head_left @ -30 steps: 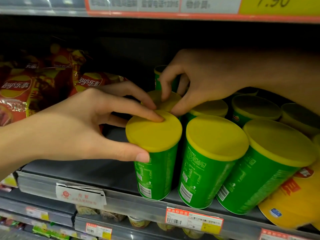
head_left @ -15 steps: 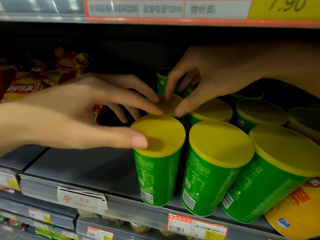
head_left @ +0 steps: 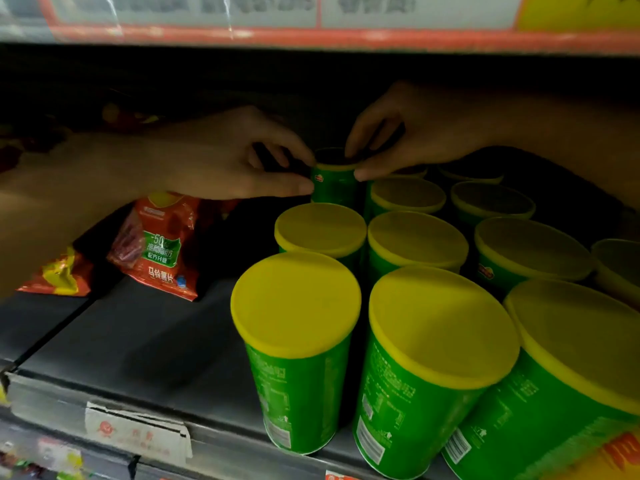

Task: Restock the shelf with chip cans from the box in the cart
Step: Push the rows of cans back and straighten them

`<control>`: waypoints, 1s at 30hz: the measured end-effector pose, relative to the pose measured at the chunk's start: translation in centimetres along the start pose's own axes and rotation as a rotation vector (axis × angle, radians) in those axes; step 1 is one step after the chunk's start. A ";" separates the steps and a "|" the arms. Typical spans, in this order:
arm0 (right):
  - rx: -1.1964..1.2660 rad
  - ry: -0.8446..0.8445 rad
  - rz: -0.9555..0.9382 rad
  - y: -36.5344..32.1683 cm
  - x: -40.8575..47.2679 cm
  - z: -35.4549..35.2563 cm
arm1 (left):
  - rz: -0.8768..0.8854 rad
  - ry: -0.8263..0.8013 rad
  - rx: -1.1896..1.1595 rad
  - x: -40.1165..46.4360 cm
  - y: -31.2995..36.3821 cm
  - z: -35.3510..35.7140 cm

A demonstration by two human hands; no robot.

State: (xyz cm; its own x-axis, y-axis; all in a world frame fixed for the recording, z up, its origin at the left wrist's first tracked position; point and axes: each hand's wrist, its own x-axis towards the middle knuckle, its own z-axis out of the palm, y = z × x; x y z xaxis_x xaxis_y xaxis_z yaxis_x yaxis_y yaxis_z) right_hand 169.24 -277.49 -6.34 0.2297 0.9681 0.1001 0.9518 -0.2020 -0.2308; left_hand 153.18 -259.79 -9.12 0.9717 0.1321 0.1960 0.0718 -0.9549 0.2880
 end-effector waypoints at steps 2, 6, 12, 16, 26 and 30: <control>-0.028 0.001 0.034 1.0 1.0 0.3 | 0.023 0.016 -0.041 0.8 -0.1 0.3; -0.041 -0.007 0.074 2.0 2.9 0.7 | 0.023 -0.010 -0.048 3.8 -0.9 0.8; -0.087 -0.100 0.113 2.4 5.0 1.3 | 0.020 -0.068 -0.111 6.6 -1.6 1.7; -0.094 -0.096 0.147 2.3 5.2 1.1 | -0.023 -0.053 -0.155 7.2 -1.1 2.4; -0.057 -0.103 0.128 1.1 4.5 1.0 | -0.046 -0.063 -0.271 5.0 -1.0 2.0; -0.073 -0.097 0.105 0.2 3.6 1.0 | -0.080 -0.043 -0.242 3.8 -1.3 2.2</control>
State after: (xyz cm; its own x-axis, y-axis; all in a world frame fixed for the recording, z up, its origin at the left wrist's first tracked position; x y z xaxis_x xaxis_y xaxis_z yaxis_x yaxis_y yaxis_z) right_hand 170.08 -273.90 -7.00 0.3115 0.9501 -0.0153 0.9366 -0.3097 -0.1640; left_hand 157.30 -258.61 -10.80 0.9740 0.1887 0.1251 0.0982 -0.8498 0.5178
